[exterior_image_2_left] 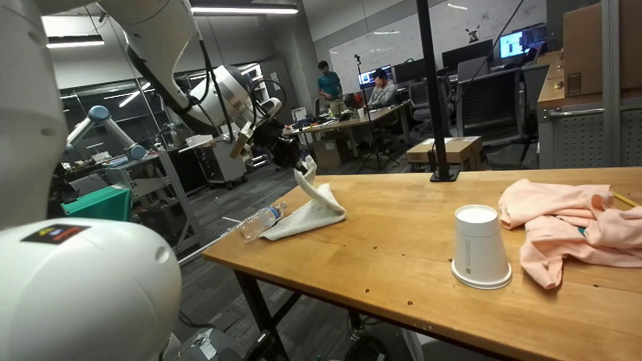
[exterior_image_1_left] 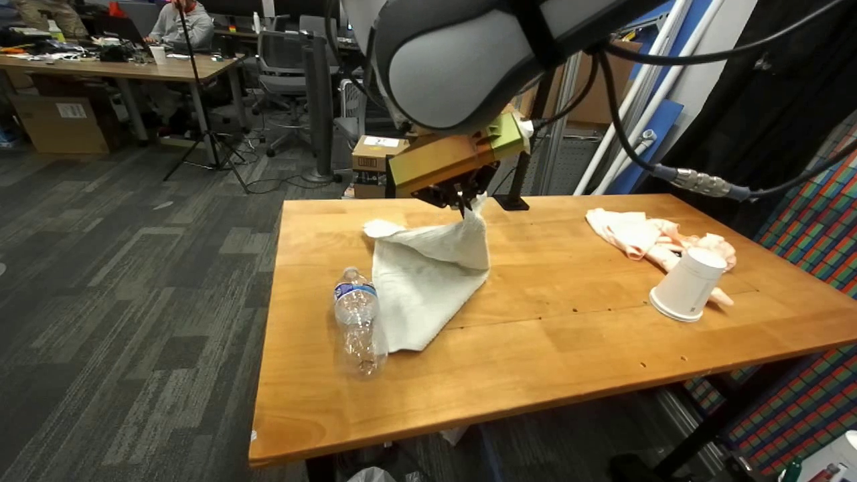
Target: Fold the white cloth and move it to the left
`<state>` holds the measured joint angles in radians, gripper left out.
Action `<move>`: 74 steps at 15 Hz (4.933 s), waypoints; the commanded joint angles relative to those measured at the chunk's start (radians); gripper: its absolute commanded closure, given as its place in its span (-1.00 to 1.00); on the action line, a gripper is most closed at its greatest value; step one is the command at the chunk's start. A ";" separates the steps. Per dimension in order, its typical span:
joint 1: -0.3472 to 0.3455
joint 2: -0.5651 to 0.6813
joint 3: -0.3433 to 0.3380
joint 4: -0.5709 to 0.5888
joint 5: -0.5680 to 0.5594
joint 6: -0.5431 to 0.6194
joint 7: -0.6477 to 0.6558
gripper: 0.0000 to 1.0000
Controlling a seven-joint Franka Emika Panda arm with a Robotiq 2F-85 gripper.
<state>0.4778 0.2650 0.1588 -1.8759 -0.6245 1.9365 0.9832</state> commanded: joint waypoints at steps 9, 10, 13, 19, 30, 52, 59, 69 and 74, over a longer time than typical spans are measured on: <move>0.018 0.073 0.085 0.150 -0.145 -0.212 -0.220 0.89; 0.022 0.083 0.084 0.161 -0.159 -0.222 -0.233 0.89; 0.025 0.099 0.083 0.177 -0.186 -0.238 -0.256 0.89; 0.047 0.093 0.111 0.203 -0.147 -0.305 -0.246 0.89; -0.003 0.024 0.154 0.208 0.314 -0.135 -0.303 0.89; -0.182 -0.022 0.023 -0.071 0.592 0.201 -0.463 0.89; -0.217 -0.001 0.000 -0.110 0.677 0.145 -0.462 0.28; -0.226 -0.106 -0.026 -0.186 0.645 0.224 -0.442 -1.00; -0.239 -0.255 -0.031 -0.306 0.617 0.356 -0.387 -1.00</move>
<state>0.2500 0.1384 0.1284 -2.0622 0.0207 2.1940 0.5526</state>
